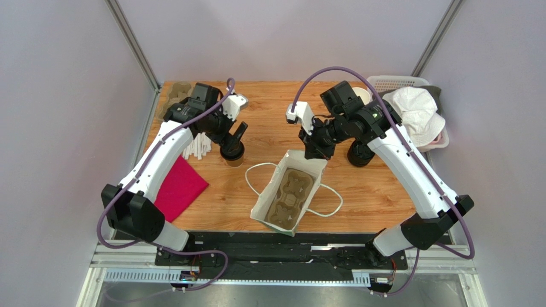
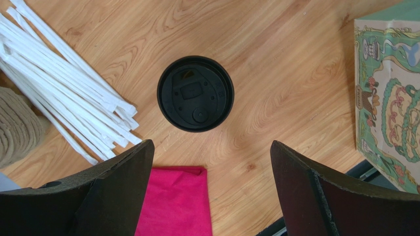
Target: Pack the takeout coffee
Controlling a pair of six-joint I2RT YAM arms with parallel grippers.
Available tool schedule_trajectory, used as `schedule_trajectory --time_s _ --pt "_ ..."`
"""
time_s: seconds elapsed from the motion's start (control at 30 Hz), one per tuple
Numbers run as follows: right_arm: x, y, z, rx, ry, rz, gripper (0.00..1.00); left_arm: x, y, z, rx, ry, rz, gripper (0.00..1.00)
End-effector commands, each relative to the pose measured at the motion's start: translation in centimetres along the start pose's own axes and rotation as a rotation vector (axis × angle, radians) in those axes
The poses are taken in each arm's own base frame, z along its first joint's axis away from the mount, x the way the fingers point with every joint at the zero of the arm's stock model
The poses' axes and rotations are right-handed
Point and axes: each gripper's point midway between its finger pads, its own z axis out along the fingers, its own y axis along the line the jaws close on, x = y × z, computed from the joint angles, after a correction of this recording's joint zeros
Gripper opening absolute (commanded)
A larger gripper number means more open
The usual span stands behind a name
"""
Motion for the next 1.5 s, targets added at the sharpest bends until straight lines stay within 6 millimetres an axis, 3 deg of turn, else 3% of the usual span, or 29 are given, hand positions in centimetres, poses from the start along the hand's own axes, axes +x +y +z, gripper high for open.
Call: schedule_trajectory --time_s 0.0,0.2,0.47,0.67,0.93,1.47 --pt "0.3 0.4 -0.8 0.010 -0.003 0.017 0.00 -1.6 1.5 1.8 -0.043 -0.048 -0.076 0.97" --pt "0.6 0.4 -0.6 0.012 0.008 0.021 0.00 -0.8 2.0 5.1 -0.040 -0.007 -0.127 0.97" --pt "1.0 0.4 -0.4 0.005 0.020 0.024 0.00 0.7 3.0 7.7 -0.066 0.058 -0.165 0.98" --pt "1.1 0.4 -0.3 0.006 0.023 0.022 0.00 1.8 3.4 8.8 -0.067 0.094 -0.193 0.98" --pt "1.1 0.4 -0.2 0.002 0.027 0.024 0.00 2.8 2.8 9.2 -0.040 0.110 -0.207 0.87" --pt "1.0 0.3 -0.1 0.000 0.029 0.028 0.00 5.2 2.9 10.9 -0.060 0.164 -0.227 0.79"
